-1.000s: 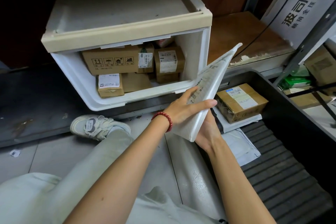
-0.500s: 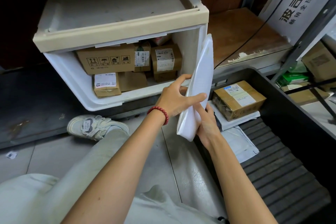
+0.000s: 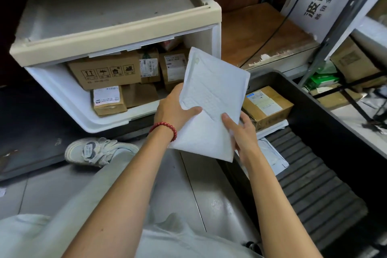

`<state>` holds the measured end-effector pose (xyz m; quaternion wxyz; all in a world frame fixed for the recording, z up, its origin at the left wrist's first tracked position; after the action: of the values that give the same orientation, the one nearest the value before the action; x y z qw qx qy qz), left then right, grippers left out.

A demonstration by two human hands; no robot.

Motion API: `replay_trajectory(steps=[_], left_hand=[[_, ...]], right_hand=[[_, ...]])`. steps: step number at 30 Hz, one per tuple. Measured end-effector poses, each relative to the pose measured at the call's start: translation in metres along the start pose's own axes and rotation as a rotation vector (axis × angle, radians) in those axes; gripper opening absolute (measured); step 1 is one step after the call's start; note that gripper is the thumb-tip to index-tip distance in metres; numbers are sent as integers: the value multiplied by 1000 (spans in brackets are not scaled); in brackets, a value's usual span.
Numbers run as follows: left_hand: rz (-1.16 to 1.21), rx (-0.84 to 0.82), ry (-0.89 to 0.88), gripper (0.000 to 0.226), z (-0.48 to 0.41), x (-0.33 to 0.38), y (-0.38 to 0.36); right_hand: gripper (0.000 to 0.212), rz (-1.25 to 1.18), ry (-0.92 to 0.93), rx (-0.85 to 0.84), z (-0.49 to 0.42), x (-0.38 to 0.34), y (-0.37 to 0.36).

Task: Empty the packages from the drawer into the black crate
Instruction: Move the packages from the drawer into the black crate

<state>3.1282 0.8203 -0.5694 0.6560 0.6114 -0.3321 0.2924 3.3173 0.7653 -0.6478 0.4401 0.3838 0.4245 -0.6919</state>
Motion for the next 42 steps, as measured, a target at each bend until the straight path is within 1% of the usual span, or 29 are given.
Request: replay_trajectory(steps=[4, 7, 9, 11, 19, 22, 26, 30, 34, 36, 39, 41, 42], left_hand=[[-159, 12, -28, 66, -3, 6, -8], [-311, -5, -47, 62, -7, 10, -14], [-433, -32, -100, 59, -10, 18, -21], [-503, -57, -145, 58, -14, 29, -30], [-588, -130, -313, 47, -32, 80, -84], [-603, -186, -340, 45, -36, 85, -107], [-651, -246, -352, 44, -36, 76, -123], [-681, -265, -294, 42, -37, 55, -118], [-689, -256, -233, 43, -43, 41, -110], [-697, -249, -232, 42, -43, 39, -108], [-739, -252, -228, 42, -40, 34, -107], [-761, -274, -210, 42, -39, 28, -107], [-766, -285, -199, 43, -38, 26, -107]], right_hand=[[44, -26, 31, 44, -1, -3, 8], [42, -51, 96, 152, -6, -5, 24], [42, -94, 119, 256, -7, -4, 41], [40, -169, 132, 369, -7, -2, 63], [34, -409, 180, 855, 10, 22, 170], [41, -386, 116, 979, 22, 45, 197], [48, -300, -28, 1091, 34, 81, 210], [49, -252, -178, 1083, 34, 104, 201], [50, -120, -270, 996, 27, 118, 192], [51, -67, -317, 893, 22, 127, 190], [48, -62, -440, 654, 10, 146, 180], [40, -48, -542, 517, 6, 150, 168], [39, -4, -572, 458, 6, 150, 163]])
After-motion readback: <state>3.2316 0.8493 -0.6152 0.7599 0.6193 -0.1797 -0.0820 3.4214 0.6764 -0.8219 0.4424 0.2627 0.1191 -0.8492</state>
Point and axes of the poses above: each hand's wrist, its own z-axis away from the middle knuckle, its own y-axis out of the back of the hand, x = y × z, the point moved 7 cm from there along -z, towards the middle knuckle, and after that the axes turned 4 degrees about -x, right-handed, at the moved point
